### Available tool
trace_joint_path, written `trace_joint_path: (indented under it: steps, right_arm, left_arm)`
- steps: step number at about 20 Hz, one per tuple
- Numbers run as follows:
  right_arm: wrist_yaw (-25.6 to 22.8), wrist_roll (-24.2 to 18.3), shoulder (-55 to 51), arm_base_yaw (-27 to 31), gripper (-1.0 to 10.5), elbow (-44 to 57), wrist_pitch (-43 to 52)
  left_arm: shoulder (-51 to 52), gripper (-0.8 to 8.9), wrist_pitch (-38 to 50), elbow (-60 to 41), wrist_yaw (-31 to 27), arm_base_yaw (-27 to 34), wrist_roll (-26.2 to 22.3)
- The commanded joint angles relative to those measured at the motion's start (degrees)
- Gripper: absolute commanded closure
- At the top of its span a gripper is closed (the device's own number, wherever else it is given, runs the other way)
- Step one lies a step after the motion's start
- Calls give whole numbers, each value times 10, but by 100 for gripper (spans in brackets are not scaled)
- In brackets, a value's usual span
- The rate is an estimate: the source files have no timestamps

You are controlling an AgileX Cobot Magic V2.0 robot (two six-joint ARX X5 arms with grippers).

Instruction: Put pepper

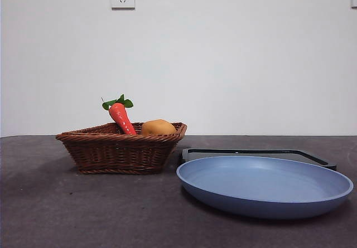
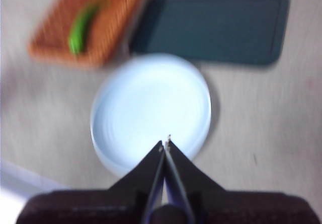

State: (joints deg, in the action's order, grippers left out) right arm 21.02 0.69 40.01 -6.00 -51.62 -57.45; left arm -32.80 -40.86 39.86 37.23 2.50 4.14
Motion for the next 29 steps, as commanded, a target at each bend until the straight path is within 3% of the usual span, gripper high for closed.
trace_joint_path:
  steps: [1,5,6,8,9,17,29]
  right_arm:
    - [0,-47,19,-2,941,-15,-22]
    - [-1,-49,34,-2,930,-15,-23]
    - [-1,-48,36,-2,896,-15,-19]
    - [-1,-48,38,-2,746,-15,-11]
    - [-1,-47,40,-2,676,-15,-10]
    - [0,-46,117,-2,652,-15,21]
    - [0,-46,398,-6,663,-15,159]
  left_arm:
    - [-17,807,-8,12,7,1,-40]
    - [-21,799,-7,12,7,1,-40]
    - [-21,755,-6,12,7,1,-39]
    - [-21,542,-5,12,6,1,-39]
    - [-21,479,-4,12,6,1,-39]
    - [-21,474,-1,14,7,1,-38]
    - [-21,474,1,14,7,1,-38]
